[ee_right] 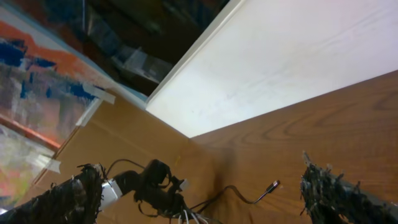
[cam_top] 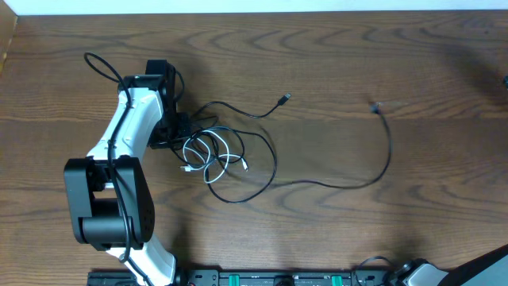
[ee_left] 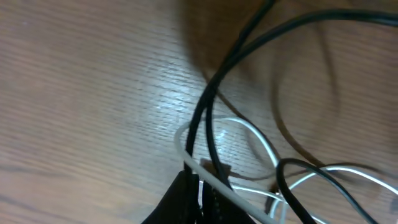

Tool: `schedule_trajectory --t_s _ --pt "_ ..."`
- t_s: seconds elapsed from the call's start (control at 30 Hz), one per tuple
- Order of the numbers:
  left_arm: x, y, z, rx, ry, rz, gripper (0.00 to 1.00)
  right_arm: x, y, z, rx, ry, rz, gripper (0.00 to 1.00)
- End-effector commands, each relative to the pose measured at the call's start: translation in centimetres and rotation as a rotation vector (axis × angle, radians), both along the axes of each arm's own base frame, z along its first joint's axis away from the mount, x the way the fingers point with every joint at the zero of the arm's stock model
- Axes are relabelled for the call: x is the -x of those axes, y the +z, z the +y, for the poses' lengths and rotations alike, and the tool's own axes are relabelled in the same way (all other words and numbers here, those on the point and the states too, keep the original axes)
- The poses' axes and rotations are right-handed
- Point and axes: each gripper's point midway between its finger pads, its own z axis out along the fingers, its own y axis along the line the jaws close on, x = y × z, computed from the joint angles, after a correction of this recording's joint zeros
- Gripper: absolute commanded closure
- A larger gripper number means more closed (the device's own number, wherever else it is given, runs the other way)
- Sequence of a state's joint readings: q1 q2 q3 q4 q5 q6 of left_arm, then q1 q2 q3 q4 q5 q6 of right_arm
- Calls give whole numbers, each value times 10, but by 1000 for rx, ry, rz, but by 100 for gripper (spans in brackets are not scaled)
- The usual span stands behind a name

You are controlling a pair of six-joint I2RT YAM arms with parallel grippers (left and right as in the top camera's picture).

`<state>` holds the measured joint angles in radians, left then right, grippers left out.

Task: Untangle cables

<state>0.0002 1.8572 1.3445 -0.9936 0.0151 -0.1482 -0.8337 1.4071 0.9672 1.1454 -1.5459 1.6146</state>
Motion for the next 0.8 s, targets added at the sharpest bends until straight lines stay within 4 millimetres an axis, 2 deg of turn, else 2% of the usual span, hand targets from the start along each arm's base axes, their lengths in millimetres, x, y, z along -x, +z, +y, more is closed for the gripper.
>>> schedule_trajectory --t_s 0.0,0.2,0.37,0.5,0.6,0.77 --pt "-8 22 -9 64 -54 -79 93 -2 -1 15 33 52 -19 1" --pt "-22 74 -26 151 -84 -278 93 -10 -1 54 58 173 -47 1" --pt "-24 128 -43 199 -139 -464 93 -12 -2 105 85 326 -89 1" --pt "-16 165 -56 204 -188 -579 92 -7 -2 154 115 474 -147 1" --pt "-8 180 -63 210 -213 -619 93 -1 -2 182 123 559 -175 1" --pt "5 193 -77 224 -258 -643 93 13 -6 224 125 694 -208 1"
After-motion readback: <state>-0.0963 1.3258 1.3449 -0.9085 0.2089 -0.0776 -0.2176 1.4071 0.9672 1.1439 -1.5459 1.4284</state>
